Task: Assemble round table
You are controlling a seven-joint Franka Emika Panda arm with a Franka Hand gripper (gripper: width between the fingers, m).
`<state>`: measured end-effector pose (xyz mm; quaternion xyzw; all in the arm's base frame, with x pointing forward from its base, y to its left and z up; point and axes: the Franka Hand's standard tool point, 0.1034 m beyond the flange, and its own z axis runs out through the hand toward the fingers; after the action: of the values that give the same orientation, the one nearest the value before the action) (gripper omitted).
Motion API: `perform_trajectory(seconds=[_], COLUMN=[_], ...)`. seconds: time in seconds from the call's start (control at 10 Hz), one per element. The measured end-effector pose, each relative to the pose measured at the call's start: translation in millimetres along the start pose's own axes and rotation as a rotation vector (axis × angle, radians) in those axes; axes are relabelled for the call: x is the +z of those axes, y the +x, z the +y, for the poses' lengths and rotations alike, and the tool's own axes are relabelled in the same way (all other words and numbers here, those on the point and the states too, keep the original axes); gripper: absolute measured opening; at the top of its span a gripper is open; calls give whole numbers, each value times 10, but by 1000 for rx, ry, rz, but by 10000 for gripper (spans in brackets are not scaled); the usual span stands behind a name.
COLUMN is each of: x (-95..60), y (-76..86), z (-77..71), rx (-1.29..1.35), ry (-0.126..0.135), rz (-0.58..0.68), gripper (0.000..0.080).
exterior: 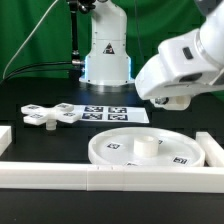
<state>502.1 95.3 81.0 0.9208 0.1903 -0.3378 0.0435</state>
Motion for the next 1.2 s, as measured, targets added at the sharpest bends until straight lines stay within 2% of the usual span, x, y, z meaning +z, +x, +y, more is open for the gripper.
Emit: perform_trajectory(seconds=[0.1, 0.2, 0.3, 0.4, 0.7, 0.8, 0.9, 1.0, 1.1, 1.2], x=[-67, -194, -314, -360, -362, -386, -413, -484, -528, -499], y=[-102, -139, -192, -190, -117, -99, -151, -158, -149, -126], z=[88, 164, 194, 195, 234, 244, 236, 270, 327, 321], rx=[4, 20, 24, 25, 31, 46, 95, 120, 119, 122], ry=[13, 13, -4, -12, -38, -33, 28, 56, 45, 33], rz=[23, 87, 164, 238, 429, 501, 534, 600, 671, 720], gripper=[407, 407, 407, 407, 409, 409, 409, 409, 409, 409])
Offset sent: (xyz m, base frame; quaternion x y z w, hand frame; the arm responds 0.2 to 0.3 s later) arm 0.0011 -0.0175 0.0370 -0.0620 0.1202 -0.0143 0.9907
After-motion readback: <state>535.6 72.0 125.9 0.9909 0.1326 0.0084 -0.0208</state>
